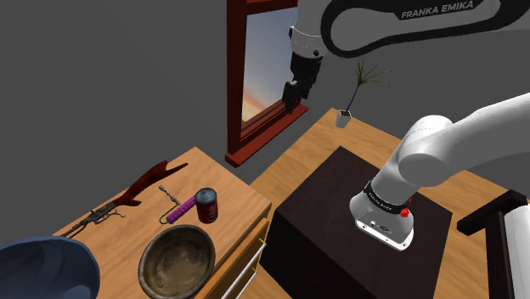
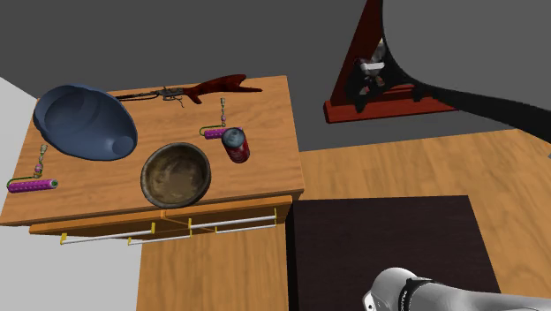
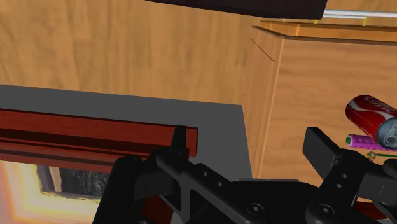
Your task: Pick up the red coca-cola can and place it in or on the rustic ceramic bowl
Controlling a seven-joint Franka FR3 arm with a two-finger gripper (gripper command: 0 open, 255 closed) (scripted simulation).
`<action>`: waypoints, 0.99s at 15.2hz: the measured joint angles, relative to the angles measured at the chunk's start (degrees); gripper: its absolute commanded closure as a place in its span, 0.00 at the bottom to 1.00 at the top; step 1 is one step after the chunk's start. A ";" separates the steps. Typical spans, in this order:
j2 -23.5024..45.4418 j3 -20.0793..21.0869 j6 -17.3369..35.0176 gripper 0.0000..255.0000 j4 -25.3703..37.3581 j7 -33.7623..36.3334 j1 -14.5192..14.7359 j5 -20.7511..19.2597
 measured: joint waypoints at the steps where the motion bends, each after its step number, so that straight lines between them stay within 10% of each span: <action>1: 1.32 0.87 1.36 0.00 -0.01 0.92 0.27 0.44; 15: 24.93 14.19 21.10 0.00 3.77 17.49 2.36 -0.29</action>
